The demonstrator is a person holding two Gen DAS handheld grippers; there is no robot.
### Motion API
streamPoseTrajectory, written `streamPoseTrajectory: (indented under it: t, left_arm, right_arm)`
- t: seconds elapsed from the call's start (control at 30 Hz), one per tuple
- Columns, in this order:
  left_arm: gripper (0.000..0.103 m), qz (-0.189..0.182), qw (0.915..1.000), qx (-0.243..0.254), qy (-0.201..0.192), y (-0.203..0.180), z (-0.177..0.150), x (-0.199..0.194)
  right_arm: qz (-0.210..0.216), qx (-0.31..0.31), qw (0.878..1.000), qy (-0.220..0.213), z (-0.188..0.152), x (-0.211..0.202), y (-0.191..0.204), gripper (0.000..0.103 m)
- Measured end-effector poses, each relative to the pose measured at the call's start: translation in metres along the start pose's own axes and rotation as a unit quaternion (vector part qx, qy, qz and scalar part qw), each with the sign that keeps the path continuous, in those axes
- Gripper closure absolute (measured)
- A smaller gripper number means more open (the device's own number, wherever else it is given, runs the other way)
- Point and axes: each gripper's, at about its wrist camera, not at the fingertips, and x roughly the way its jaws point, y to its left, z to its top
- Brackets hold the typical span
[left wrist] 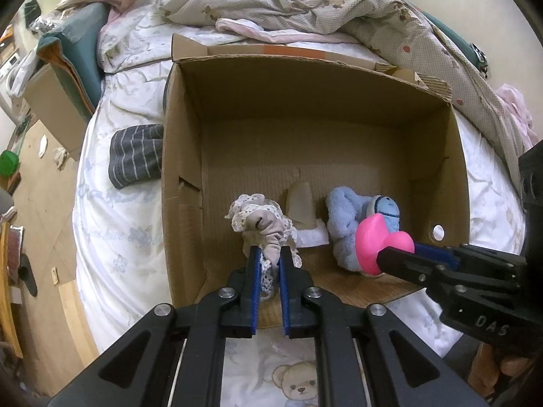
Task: Organize soft objects
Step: 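Open both grippers to drop the scrunchie and duck into the box, then withdraw both tools from the box toward the bed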
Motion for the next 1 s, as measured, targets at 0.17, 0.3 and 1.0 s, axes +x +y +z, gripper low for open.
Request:
streamPoseTrajectory:
  t: [0.17,0.3,1.0]
  left_arm:
    - [0.083,-0.004,1.0000,-0.007,-0.005,0.003,0.001,-0.003]
    - [0.041,0.003,0.9997,-0.014,-0.019,0.005,0.002,-0.009]
    - [0.037,0.020,0.9970,-0.026,-0.071,0.010,-0.006,-0.040]
  right_arm:
    - [0.014,0.007,0.999,-0.033,0.003,-0.012,-0.001,0.037]
    - [0.019,0.016,0.998,-0.063,0.005,-0.024,-0.002,0.032]
    - [0.009,0.026,0.997,-0.068,0.002,-0.033,0.001,0.031]
